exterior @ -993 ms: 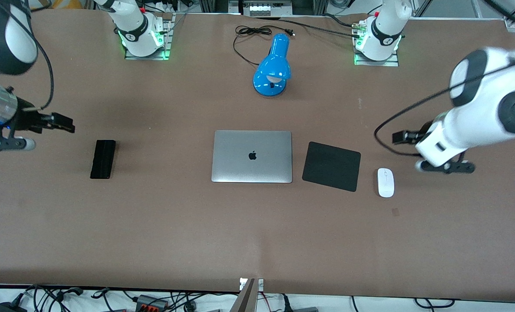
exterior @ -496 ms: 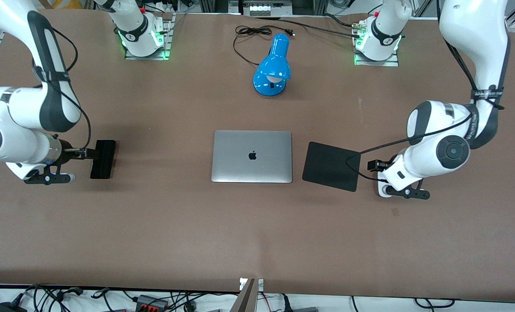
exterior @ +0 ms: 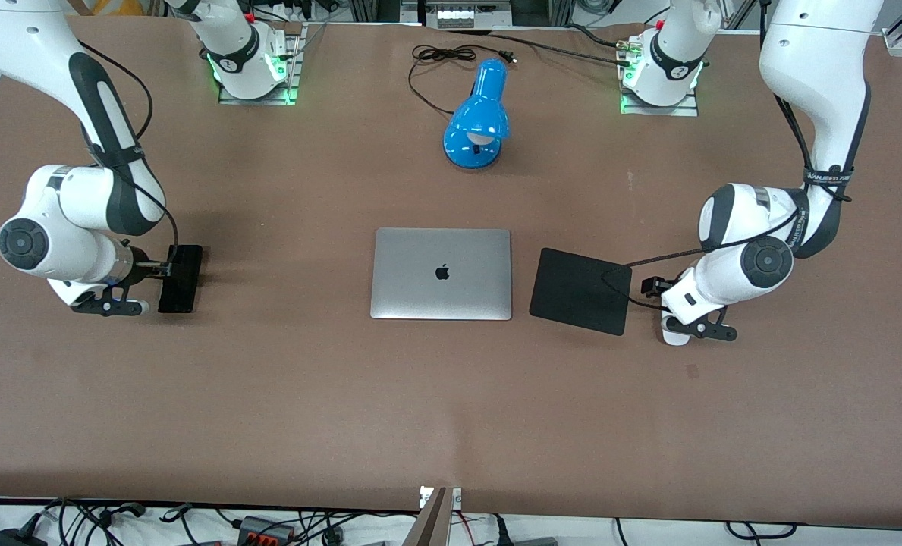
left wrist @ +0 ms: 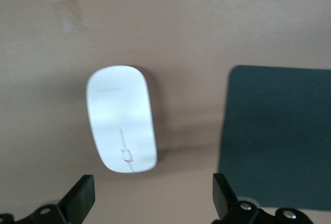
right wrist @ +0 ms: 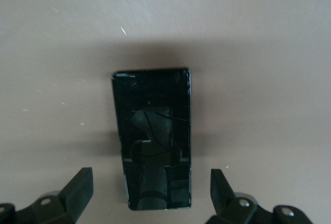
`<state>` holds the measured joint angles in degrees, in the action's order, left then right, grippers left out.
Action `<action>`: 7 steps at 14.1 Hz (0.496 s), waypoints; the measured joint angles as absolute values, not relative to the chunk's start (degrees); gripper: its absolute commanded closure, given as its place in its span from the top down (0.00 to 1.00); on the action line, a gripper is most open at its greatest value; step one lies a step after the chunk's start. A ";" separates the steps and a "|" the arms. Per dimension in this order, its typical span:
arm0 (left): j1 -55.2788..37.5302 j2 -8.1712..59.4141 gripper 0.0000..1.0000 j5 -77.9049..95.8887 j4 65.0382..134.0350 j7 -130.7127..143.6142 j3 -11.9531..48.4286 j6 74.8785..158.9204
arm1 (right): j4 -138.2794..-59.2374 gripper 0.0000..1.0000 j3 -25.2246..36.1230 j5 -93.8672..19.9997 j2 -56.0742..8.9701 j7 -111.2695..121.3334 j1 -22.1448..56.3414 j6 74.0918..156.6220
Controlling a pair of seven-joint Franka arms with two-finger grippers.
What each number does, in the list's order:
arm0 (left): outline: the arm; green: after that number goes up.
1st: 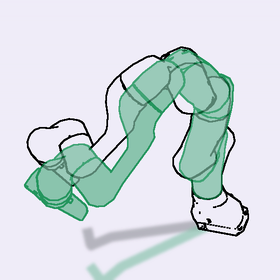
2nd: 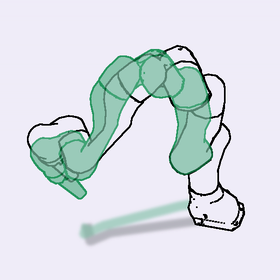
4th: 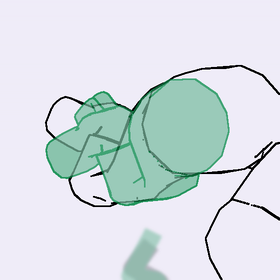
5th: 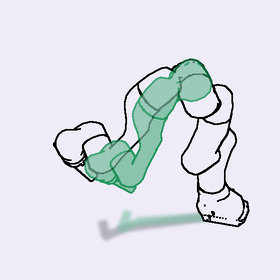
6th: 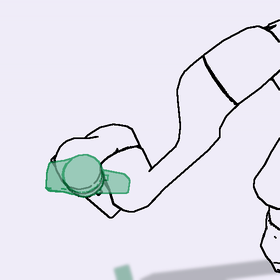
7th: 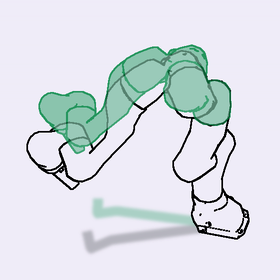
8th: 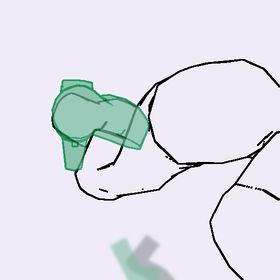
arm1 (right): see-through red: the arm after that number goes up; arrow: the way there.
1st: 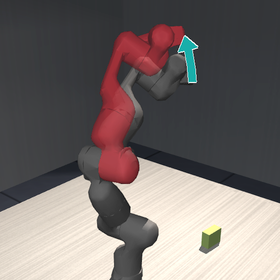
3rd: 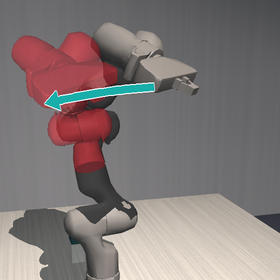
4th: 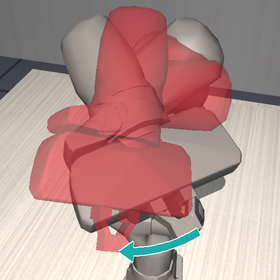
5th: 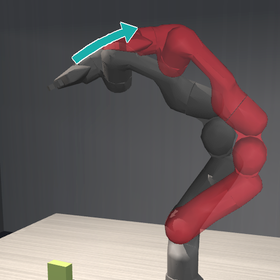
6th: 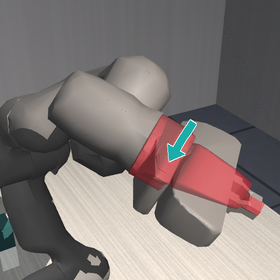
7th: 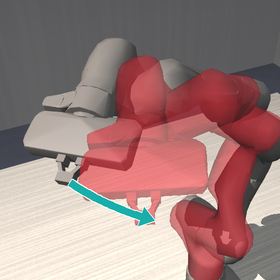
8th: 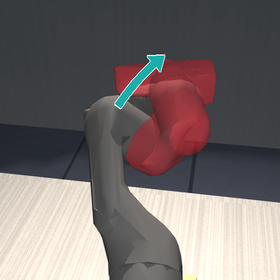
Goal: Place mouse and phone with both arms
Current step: 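Grasp the phone with the right gripper while the left gripper grasps the mouse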
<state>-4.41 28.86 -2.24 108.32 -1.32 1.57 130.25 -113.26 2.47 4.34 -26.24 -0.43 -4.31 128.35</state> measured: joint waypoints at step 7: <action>-1.72 32.38 1.00 -2.31 108.34 -1.62 1.40 135.24 | -113.54 1.00 2.44 2.38 -30.66 -1.66 -5.16 129.81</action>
<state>-1.72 32.38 -2.31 108.34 -1.62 1.40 135.24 -113.54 2.44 2.38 -30.66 -1.66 -5.16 129.81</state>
